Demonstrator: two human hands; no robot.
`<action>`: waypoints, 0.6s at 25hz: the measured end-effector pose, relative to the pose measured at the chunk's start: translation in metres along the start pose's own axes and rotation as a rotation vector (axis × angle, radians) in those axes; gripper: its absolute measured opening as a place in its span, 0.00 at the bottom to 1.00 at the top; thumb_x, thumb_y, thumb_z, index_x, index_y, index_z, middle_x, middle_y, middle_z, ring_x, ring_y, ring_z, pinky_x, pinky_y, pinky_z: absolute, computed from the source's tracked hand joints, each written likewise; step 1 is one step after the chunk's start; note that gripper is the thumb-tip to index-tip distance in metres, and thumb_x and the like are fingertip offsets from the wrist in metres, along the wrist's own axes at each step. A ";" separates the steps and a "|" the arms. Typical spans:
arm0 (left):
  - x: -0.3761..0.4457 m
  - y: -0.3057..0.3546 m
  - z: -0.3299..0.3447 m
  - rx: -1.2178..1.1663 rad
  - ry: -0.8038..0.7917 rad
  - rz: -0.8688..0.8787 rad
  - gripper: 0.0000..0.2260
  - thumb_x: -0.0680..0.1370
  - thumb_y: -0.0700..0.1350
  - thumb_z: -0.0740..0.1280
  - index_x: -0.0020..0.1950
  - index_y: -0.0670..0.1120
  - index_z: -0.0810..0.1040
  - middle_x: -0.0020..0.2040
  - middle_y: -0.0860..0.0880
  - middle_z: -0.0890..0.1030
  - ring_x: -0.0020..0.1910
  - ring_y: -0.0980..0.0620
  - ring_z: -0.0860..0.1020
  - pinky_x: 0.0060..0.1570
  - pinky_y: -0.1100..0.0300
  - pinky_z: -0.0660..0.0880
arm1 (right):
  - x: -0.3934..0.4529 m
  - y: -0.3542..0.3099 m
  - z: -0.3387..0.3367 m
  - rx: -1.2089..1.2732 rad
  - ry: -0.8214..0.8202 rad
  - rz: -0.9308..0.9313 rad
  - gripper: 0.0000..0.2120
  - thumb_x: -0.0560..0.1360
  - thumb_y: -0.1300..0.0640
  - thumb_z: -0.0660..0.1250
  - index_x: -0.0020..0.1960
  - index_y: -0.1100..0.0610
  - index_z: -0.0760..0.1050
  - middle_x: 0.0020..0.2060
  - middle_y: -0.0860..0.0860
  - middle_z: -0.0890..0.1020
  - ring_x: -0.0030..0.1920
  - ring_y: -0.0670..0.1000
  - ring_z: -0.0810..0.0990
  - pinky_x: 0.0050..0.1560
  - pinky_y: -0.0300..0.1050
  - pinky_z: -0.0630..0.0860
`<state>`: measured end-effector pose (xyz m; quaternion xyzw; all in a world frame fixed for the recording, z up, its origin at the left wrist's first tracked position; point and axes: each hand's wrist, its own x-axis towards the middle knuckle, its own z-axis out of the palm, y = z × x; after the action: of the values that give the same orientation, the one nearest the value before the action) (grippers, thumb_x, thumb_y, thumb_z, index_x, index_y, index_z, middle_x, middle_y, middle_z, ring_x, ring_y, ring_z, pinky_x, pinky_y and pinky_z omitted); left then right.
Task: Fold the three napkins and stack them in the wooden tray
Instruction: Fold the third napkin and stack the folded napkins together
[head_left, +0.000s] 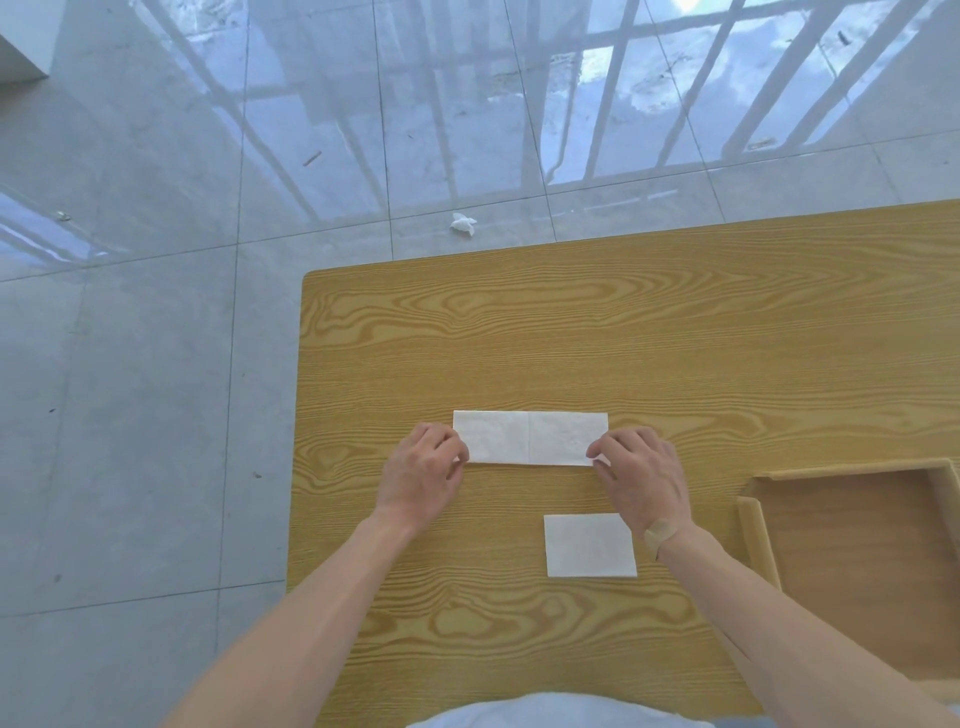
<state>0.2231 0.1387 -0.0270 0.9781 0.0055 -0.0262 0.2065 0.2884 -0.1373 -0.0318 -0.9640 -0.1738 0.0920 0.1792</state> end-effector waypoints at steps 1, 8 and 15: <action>0.001 0.001 0.000 0.005 0.003 0.006 0.09 0.68 0.36 0.77 0.43 0.47 0.81 0.44 0.51 0.81 0.48 0.47 0.79 0.41 0.54 0.78 | 0.000 -0.002 0.001 -0.003 0.020 -0.009 0.07 0.71 0.63 0.74 0.47 0.54 0.82 0.45 0.48 0.83 0.53 0.57 0.79 0.49 0.52 0.72; 0.016 0.031 0.030 0.089 -0.035 0.084 0.19 0.80 0.51 0.62 0.66 0.43 0.76 0.67 0.45 0.76 0.70 0.43 0.71 0.66 0.44 0.70 | 0.011 -0.033 0.020 -0.106 0.035 -0.113 0.18 0.75 0.56 0.71 0.64 0.55 0.78 0.62 0.53 0.80 0.67 0.60 0.75 0.62 0.58 0.74; 0.039 0.041 0.056 0.192 -0.199 0.040 0.30 0.83 0.59 0.43 0.81 0.44 0.49 0.81 0.47 0.47 0.80 0.49 0.43 0.77 0.44 0.46 | 0.034 -0.039 0.039 -0.255 -0.199 -0.108 0.29 0.81 0.44 0.45 0.80 0.52 0.51 0.80 0.51 0.53 0.79 0.59 0.47 0.76 0.66 0.49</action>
<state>0.2598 0.0784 -0.0640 0.9858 -0.0369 -0.1195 0.1118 0.2983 -0.0780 -0.0569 -0.9543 -0.2523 0.1544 0.0419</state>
